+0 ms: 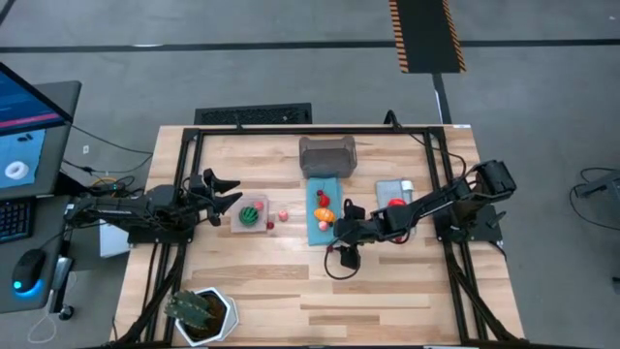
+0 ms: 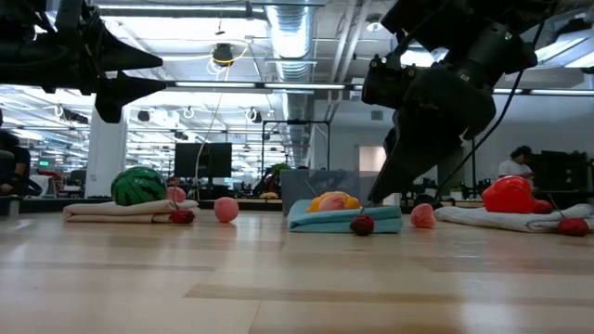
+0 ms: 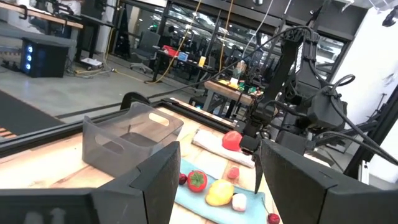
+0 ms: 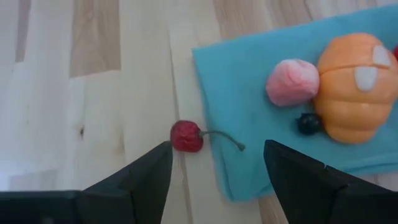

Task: Pick and placing Produce into tupperware
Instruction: Put the red cherry into the gray bin

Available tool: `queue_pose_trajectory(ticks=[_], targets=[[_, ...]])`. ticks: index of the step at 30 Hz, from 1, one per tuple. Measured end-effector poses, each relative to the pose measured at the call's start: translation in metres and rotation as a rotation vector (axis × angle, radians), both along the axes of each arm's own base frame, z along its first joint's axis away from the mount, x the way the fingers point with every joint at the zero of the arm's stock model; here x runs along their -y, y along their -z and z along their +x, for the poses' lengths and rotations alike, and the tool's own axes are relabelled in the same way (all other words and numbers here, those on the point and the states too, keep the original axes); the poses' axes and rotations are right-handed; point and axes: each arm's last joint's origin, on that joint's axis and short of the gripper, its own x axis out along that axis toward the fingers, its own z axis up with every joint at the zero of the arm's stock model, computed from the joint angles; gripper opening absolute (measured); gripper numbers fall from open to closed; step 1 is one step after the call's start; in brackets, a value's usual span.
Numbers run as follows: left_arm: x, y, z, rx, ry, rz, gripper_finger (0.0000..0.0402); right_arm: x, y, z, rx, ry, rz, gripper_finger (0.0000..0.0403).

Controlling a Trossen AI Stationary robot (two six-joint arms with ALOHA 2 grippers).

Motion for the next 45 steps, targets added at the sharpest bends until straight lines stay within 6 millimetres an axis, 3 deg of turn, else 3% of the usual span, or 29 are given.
queue_pose_trajectory(ticks=[19,37,45], targets=[[0.0000,-0.0001,0.0000,-0.001,-0.001,0.005,0.0213,-0.0008,0.0020,0.0017,0.007,-0.002,0.010,0.0209],[0.0000,0.0000,0.0000,-0.002,-0.001,0.006,0.0213,-0.0016,0.0020,0.0016,0.002,-0.020,0.029,0.0091],[0.0000,-0.0001,0.0000,-0.003,-0.002,0.010,0.0213,-0.0078,0.0021,0.0000,-0.003,-0.053,0.044,0.0013]])
